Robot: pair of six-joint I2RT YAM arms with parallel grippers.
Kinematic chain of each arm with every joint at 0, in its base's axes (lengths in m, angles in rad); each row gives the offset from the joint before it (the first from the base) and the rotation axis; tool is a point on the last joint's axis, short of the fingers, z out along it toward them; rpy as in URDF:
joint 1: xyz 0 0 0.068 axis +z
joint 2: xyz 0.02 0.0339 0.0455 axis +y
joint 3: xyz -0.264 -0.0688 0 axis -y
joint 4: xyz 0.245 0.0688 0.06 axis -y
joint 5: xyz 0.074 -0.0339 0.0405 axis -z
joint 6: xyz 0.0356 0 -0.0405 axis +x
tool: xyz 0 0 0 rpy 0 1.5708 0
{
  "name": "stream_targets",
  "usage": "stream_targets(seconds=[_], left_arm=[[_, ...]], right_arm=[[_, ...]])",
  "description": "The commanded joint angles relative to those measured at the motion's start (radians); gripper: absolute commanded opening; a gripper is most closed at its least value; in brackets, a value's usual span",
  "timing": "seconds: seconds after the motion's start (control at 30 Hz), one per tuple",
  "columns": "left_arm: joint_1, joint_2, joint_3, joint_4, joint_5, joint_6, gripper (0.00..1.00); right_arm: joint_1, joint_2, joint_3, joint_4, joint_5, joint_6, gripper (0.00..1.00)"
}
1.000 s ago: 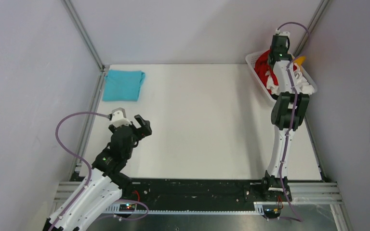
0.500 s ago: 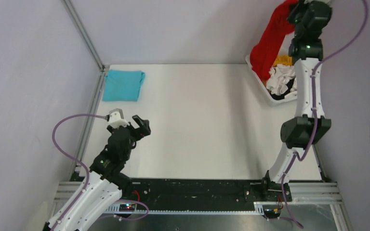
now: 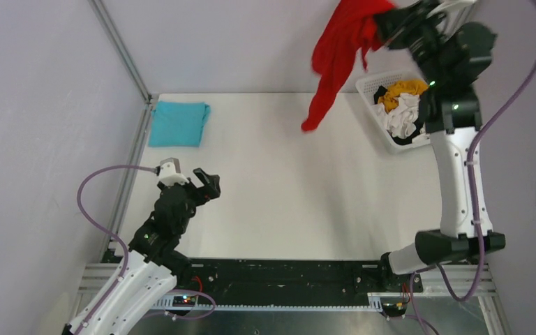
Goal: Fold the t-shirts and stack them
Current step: Move the tshirt to the center of the board, then flatten out the tshirt
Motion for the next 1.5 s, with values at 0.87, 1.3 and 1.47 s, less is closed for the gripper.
stream_targets(seconds=[0.87, 1.3, 1.47], left_arm=[[-0.004, 0.081, -0.023, -0.049, 0.163, -0.143, 1.00], [-0.012, 0.505, 0.040, 0.002, 0.285, -0.145, 1.00], [-0.014, 0.604, 0.016, 0.118, 0.314, -0.154, 0.99]], right_arm=[[0.329, -0.348, -1.041, -0.316, 0.389, 0.039, 0.26], [0.281, -0.453, -1.172, -0.426, 0.620, 0.039, 0.99], [0.295, -0.484, -1.263, -0.432, 0.667, 0.069, 0.99]])
